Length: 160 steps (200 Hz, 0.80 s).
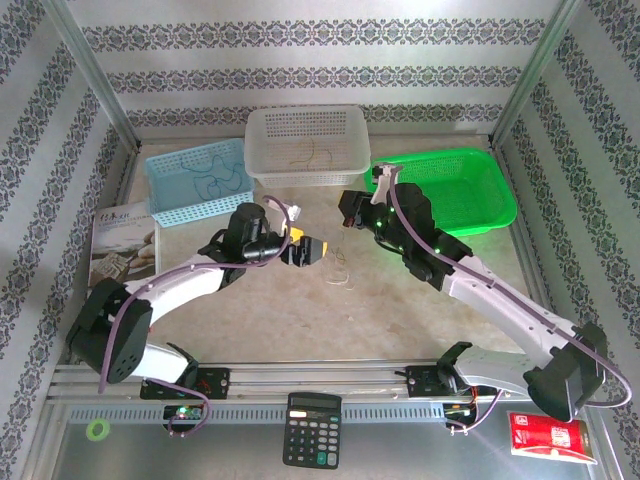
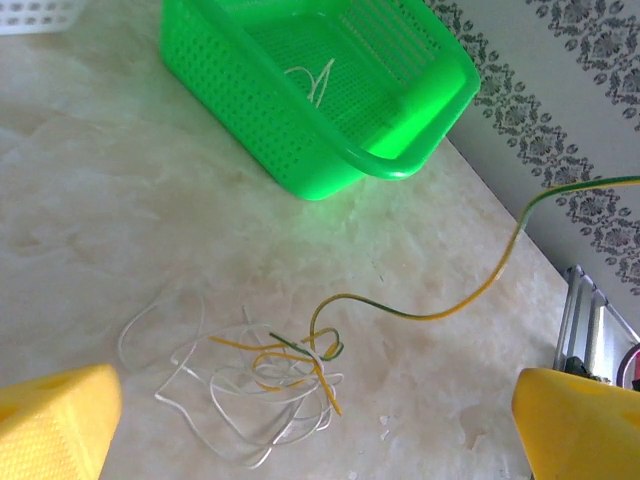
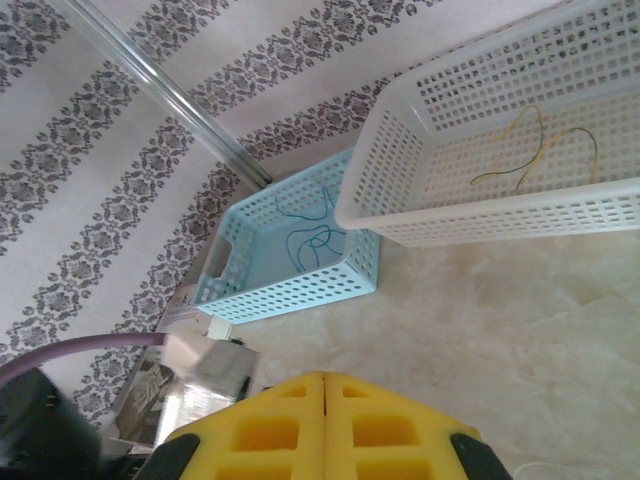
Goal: Untangle the cables
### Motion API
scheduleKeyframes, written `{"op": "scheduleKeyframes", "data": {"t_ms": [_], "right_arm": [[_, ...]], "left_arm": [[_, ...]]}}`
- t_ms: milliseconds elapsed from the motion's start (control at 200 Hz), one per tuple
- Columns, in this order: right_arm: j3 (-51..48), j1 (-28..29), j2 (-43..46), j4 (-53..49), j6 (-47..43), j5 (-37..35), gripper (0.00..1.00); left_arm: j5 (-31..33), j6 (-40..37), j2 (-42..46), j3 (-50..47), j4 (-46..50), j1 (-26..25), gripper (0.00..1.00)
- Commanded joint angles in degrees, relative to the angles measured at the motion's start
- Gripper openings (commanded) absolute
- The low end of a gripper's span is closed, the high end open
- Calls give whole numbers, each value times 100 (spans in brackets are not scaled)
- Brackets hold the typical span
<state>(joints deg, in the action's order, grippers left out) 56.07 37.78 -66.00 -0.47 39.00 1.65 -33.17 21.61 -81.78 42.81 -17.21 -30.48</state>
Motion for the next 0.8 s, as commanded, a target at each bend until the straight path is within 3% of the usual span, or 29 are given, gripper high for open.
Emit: {"op": "scheduleKeyframes", "data": {"t_ms": [0,210,450,794], "right_arm": [[288,151,166,15,-35,-28,0],[398,348,147,56,17,-110,0],[615,388,181,87,75,-115,0],[1084,-18,105,-49,-99,-181,0]], "left_arm": [[-11,-167,-295,236,-634,-206,100],[119,-230,-1077,523,-1032,-515,98],[10,-15,-1724,507,-1566,-632,67],[335,177,-971,-305,-1751,-608,71]]}}
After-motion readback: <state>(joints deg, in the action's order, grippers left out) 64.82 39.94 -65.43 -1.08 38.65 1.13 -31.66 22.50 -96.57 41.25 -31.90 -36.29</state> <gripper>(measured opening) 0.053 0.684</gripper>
